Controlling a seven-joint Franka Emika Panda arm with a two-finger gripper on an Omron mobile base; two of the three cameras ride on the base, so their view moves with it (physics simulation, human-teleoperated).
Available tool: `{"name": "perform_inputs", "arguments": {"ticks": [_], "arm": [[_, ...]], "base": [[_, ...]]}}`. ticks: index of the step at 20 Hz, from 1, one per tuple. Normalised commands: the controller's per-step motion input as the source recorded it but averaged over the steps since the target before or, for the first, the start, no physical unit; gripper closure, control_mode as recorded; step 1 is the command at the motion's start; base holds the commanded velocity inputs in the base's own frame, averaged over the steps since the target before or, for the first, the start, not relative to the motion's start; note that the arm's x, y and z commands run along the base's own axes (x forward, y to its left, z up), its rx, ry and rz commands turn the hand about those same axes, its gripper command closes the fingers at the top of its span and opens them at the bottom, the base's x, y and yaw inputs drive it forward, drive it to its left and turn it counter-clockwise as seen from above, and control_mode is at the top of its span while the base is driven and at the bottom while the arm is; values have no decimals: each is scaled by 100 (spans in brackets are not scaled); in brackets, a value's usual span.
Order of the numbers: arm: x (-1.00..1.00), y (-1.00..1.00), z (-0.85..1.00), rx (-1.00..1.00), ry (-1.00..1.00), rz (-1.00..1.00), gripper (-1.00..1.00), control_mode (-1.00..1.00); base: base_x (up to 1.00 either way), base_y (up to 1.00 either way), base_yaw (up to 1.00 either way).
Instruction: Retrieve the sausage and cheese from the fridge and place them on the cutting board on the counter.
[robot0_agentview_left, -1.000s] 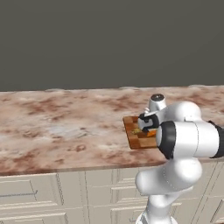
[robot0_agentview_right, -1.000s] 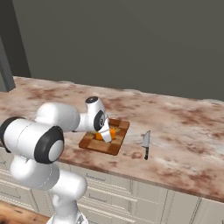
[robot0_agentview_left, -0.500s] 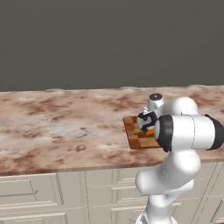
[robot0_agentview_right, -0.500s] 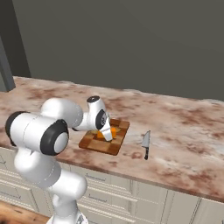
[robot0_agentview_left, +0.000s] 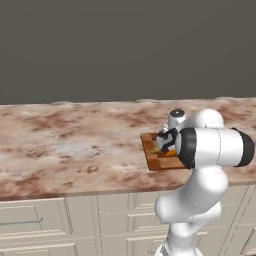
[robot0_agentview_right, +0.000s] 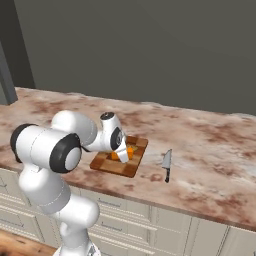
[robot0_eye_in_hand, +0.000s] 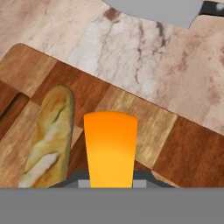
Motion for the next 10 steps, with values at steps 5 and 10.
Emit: {"name": "perform_inputs", "arguments": {"ticks": [5,10], "arm": [[2,0,-1,0,0,0,100,-100],[3,0,0,0,0,0,-100,-100]], "base": [[0,0,0],[0,0,0]]}}
